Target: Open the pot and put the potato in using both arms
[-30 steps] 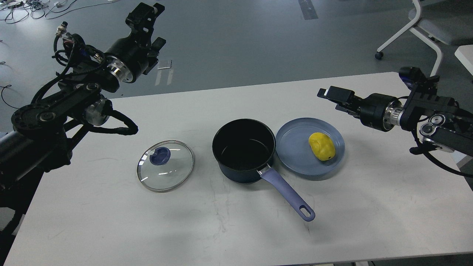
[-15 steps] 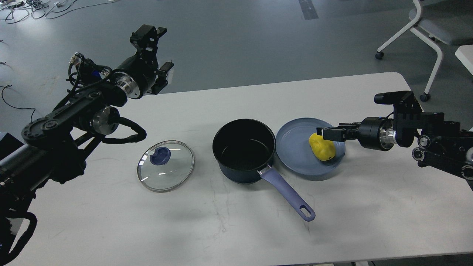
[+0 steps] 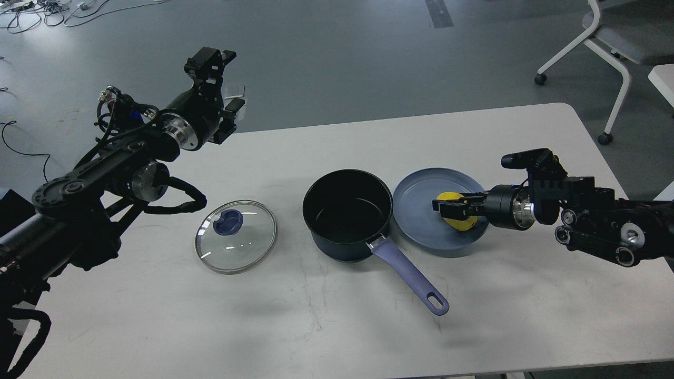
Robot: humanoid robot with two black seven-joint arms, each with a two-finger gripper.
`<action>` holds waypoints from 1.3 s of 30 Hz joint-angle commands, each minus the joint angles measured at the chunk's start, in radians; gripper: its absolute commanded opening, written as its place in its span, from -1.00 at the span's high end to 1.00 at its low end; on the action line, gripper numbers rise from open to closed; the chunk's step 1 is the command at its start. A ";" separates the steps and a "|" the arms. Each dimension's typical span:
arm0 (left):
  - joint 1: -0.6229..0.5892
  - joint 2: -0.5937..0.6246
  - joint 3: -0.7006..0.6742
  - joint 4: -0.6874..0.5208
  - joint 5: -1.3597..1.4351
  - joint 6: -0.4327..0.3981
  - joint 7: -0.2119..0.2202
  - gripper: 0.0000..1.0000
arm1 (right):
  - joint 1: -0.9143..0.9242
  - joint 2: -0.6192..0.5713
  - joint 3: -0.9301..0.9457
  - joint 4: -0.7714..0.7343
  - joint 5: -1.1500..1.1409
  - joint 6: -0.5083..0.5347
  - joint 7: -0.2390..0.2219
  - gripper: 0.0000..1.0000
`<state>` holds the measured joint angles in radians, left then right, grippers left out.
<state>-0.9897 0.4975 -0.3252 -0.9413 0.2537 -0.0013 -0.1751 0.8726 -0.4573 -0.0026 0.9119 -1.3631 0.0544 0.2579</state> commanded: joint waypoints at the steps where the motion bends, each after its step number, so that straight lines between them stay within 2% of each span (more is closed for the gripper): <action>1: 0.016 0.001 0.000 0.001 0.006 0.003 -0.006 -0.96 | 0.005 0.025 -0.030 -0.001 -0.001 -0.018 0.000 -0.02; 5: 0.020 0.003 -0.002 0.001 0.010 0.003 -0.006 -0.96 | 0.022 0.035 -0.037 -0.004 -0.002 -0.022 0.000 0.36; 8: 0.020 0.003 -0.002 0.002 0.010 0.004 -0.007 -0.96 | 0.035 0.035 -0.037 -0.016 -0.002 -0.024 0.001 0.47; 18: 0.019 0.001 -0.002 0.001 0.010 0.004 -0.006 -0.96 | 0.199 0.000 -0.024 0.059 0.021 -0.039 0.012 0.47; 21: 0.017 0.001 -0.002 0.001 0.010 0.004 -0.006 -0.96 | 0.236 0.014 -0.024 0.084 0.044 -0.042 0.041 0.47; 26: 0.017 -0.001 -0.002 0.002 0.010 0.004 -0.006 -0.96 | 0.262 0.126 -0.039 0.078 0.104 -0.034 0.053 0.45; 32: 0.019 0.001 0.000 0.002 0.010 0.007 -0.006 -0.96 | 0.256 0.239 -0.079 0.012 0.117 -0.034 0.055 0.33; 33: 0.019 0.001 0.000 0.002 0.010 0.007 -0.006 -0.96 | 0.256 0.249 -0.082 0.001 0.117 -0.034 0.055 0.28; 34: 0.019 0.001 -0.002 0.002 0.010 0.007 -0.006 -0.96 | 0.256 0.268 -0.083 -0.013 0.117 -0.036 0.055 0.05; 35: 0.019 0.003 -0.002 0.001 0.010 0.007 -0.006 -0.96 | 0.256 0.284 -0.083 -0.016 0.119 -0.039 0.054 -0.59; 36: 0.019 0.004 -0.002 0.001 0.010 0.007 -0.006 -0.96 | 0.256 0.288 -0.082 -0.016 0.122 -0.041 0.053 -0.97; 39: 0.019 0.004 -0.002 0.002 0.010 0.006 -0.006 -0.96 | 0.262 0.293 -0.080 -0.010 0.154 -0.031 0.052 -1.00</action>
<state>-0.9711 0.5012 -0.3259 -0.9394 0.2639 0.0062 -0.1806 1.1295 -0.1727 -0.0841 0.8996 -1.2326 0.0178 0.3121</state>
